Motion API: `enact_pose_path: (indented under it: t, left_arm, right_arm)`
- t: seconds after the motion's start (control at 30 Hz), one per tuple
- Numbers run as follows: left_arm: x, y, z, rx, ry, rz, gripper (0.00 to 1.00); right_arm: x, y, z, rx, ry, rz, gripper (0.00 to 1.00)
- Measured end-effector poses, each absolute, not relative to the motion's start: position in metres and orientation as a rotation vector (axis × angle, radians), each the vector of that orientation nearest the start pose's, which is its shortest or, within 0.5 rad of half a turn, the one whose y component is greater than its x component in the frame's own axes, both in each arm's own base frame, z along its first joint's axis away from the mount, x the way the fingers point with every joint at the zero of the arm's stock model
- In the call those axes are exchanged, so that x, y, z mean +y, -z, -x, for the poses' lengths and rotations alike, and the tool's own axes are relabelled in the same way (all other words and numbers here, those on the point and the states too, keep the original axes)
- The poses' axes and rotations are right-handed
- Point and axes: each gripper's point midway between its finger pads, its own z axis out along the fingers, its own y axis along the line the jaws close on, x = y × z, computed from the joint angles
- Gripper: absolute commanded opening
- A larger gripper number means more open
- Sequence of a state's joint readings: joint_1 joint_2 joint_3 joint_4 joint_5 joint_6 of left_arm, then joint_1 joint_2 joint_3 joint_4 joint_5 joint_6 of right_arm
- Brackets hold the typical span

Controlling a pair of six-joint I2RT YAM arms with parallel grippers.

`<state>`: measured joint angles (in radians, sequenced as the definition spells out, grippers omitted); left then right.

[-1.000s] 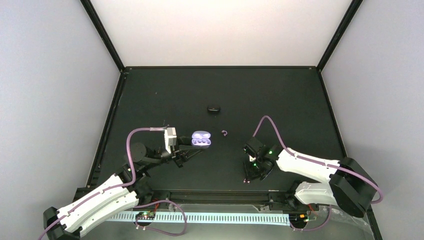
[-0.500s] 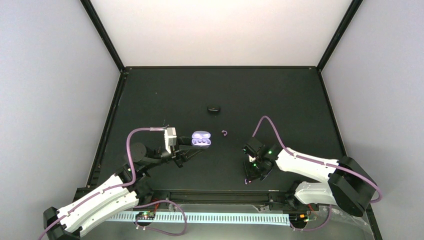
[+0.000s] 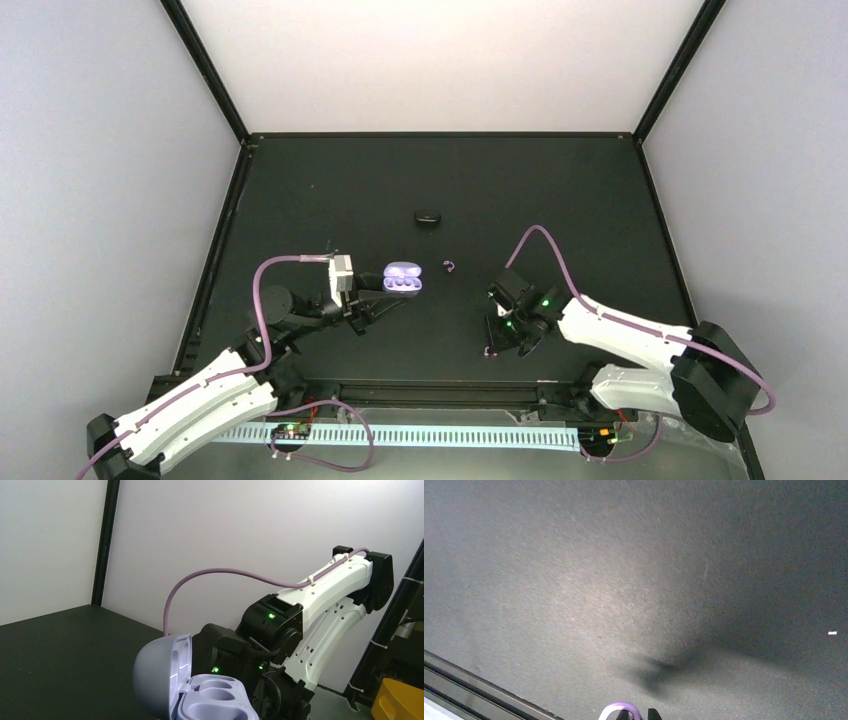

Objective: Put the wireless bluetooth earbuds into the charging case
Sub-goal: Pick up the earbud from the center of the board, then place the earbud in the charging case.

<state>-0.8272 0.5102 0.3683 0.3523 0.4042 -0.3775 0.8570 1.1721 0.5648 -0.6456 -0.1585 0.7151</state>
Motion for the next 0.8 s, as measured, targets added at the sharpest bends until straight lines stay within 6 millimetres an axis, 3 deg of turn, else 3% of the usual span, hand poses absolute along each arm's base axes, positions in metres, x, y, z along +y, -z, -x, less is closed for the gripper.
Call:
enact_pose_path:
  t: [0.17, 0.23, 0.33, 0.43, 0.6, 0.7, 0.8]
  left_arm:
    - [-0.242, -0.316, -0.131, 1.335, 1.264, -0.682, 0.02]
    - [-0.242, -0.317, -0.132, 1.331, 1.260, -0.675, 0.02]
    - [-0.239, -0.324, -0.133, 1.303, 1.254, -0.658, 0.01]
    - [-0.237, -0.333, -0.135, 1.265, 1.245, -0.634, 0.02]
    - [-0.239, -0.345, -0.143, 1.202, 1.224, -0.607, 0.02]
    - [-0.241, -0.349, -0.147, 1.174, 1.212, -0.602, 0.02]
    - [-0.243, -0.354, -0.150, 1.135, 1.195, -0.597, 0.02]
  right_arm:
    - [0.196, -0.057, -0.144, 2.897, -0.520, 0.230, 0.01]
    - [0.198, -0.078, -0.155, 2.836, -0.514, 0.225, 0.01]
    - [0.209, -0.136, -0.181, 2.677, -0.537, 0.229, 0.01]
    - [0.223, -0.232, -0.214, 2.426, -0.591, 0.236, 0.01]
    - [0.230, -0.358, -0.226, 2.092, -0.633, 0.269, 0.01]
    - [0.238, -0.393, -0.217, 1.978, -0.634, 0.320, 0.01]
    - [0.250, -0.402, -0.207, 1.919, -0.622, 0.387, 0.01]
